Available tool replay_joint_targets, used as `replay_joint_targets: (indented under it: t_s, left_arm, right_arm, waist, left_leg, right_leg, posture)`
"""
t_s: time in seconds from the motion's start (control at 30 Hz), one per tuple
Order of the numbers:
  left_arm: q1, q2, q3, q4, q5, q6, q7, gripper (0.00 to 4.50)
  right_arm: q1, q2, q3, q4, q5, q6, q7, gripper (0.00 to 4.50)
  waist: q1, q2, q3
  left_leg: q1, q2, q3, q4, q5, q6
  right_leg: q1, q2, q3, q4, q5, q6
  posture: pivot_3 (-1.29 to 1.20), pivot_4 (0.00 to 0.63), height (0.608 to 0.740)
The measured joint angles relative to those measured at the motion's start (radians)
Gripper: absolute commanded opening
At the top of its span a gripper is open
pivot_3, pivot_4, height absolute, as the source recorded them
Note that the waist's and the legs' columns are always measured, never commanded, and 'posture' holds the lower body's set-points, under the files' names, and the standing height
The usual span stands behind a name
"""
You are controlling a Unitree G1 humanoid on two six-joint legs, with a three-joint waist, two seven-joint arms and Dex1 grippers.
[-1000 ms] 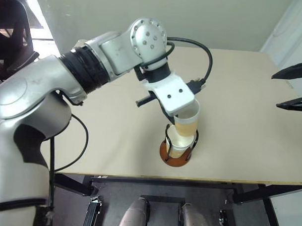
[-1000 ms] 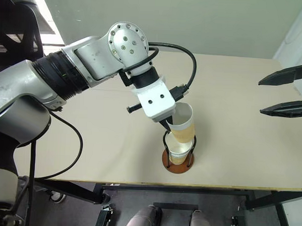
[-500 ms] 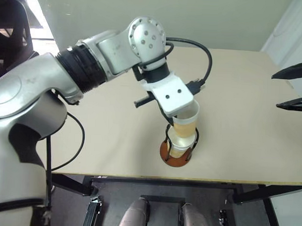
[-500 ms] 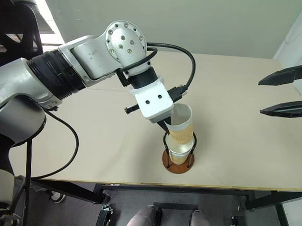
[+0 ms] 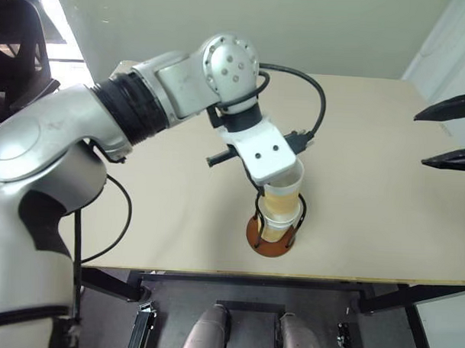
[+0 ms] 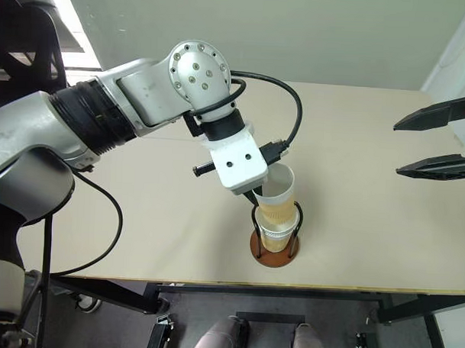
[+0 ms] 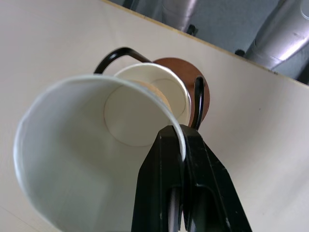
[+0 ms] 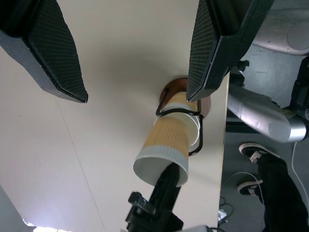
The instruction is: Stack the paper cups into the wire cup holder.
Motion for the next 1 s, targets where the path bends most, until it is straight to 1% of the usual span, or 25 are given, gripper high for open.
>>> replay_joint_targets:
  t_s: [0.1, 0.27, 0.3, 0.4, 0.47, 0.5, 0.67, 0.73, 0.87, 1.0]
  left_arm:
    - [0.022, -0.016, 0.000, 0.006, 0.018, 0.000, 0.000, 0.60]
    - [0.028, -0.023, 0.007, 0.011, 0.024, -0.001, 0.000, 2.30]
    - [0.032, -0.029, 0.018, 0.017, 0.024, -0.001, 0.000, 2.59]
    - [0.046, -0.044, 0.070, 0.034, 0.007, 0.042, 0.000, 3.67]
    - [0.056, -0.043, 0.106, 0.043, -0.012, 0.080, 0.000, 4.26]
    - [0.063, -0.042, 0.126, 0.047, -0.015, 0.094, -0.001, 4.44]
    - [0.172, -0.056, 0.350, 0.102, -0.043, 0.262, -0.001, 4.44]
    - [0.230, -0.059, 0.471, 0.109, -0.054, 0.371, 0.001, 4.44]
    - [0.364, -0.012, 0.675, 0.076, -0.061, 0.568, 0.025, 4.44]
    - [0.516, 0.035, 0.825, 0.041, -0.053, 0.706, 0.111, 4.44]
  right_arm:
    - [0.000, 0.004, 0.000, -0.001, -0.011, 0.011, 0.000, 3.29]
    - [0.006, 0.004, 0.000, -0.004, -0.021, 0.013, 0.000, 3.29]
    - [0.011, 0.004, 0.000, -0.004, -0.021, 0.012, 0.000, 3.29]
    - [0.023, 0.004, 0.000, -0.006, -0.026, 0.003, 0.000, 3.29]
    - [0.036, 0.004, -0.001, -0.005, -0.029, -0.015, 0.000, 3.29]
    - [0.044, 0.004, -0.002, -0.005, -0.029, -0.024, 0.000, 3.29]
    - [0.092, 0.015, -0.014, 0.001, -0.051, -0.075, 0.000, 3.29]
    - [0.097, 0.043, -0.024, 0.003, -0.069, -0.086, -0.005, 3.29]
    - [0.113, 0.110, -0.031, 0.038, -0.110, -0.099, -0.054, 3.29]
    - [0.168, 0.152, -0.061, 0.058, -0.152, -0.112, -0.121, 3.29]
  waist:
    - [0.000, 0.000, 0.000]
    - [0.000, 0.000, 0.000]
    - [0.001, 0.000, 0.000]
    - [0.001, 0.000, 0.000]
    - [0.000, 0.000, 0.000]
    - [0.000, 0.000, 0.000]
    - [0.000, 0.001, -0.001]
    - [-0.002, 0.001, -0.001]
    - [-0.005, 0.002, -0.001]
    - [-0.008, 0.002, -0.001]
  left_leg:
    - [0.000, 0.000, 0.000, 0.000, 0.000, 0.000]
    - [0.000, 0.000, 0.000, 0.000, 0.000, 0.000]
    - [0.000, 0.000, 0.000, 0.000, 0.000, 0.000]
    - [0.000, 0.000, 0.000, 0.000, 0.000, 0.000]
    - [0.000, 0.000, 0.000, 0.000, 0.000, 0.000]
    - [0.000, 0.001, 0.000, 0.000, 0.000, 0.000]
    - [0.001, 0.001, 0.000, 0.000, 0.000, 0.001]
    - [0.002, 0.001, 0.001, 0.000, 0.001, 0.001]
    - [0.003, 0.001, 0.001, 0.000, 0.002, 0.002]
    - [0.005, 0.001, 0.001, -0.001, 0.004, 0.002]
  right_leg:
    - [0.000, 0.000, 0.000, 0.000, 0.000, 0.000]
    - [0.000, 0.000, 0.000, 0.000, 0.000, 0.000]
    - [0.000, 0.000, 0.000, 0.000, 0.000, 0.000]
    - [0.000, 0.000, 0.000, 0.000, 0.000, 0.000]
    - [0.000, 0.000, 0.000, 0.000, 0.000, 0.000]
    - [0.000, 0.000, 0.000, 0.000, 0.000, 0.000]
    - [0.000, 0.000, 0.000, 0.001, 0.000, 0.000]
    - [0.000, 0.000, 0.000, 0.001, 0.000, 0.000]
    - [0.000, 0.000, 0.000, 0.002, 0.001, 0.000]
    - [0.002, 0.001, 0.000, 0.003, 0.001, -0.001]
  posture:
    - [0.00, 0.150, 0.740]
    - [0.00, 0.150, 0.740]
    - [0.00, 0.150, 0.740]
    - [0.00, 0.150, 0.740]
    - [0.00, 0.150, 0.740]
    - [0.00, 0.150, 0.740]
    - [0.00, 0.150, 0.740]
    - [0.00, 0.150, 0.740]
    - [0.00, 0.150, 0.740]
    - [0.00, 0.150, 0.740]
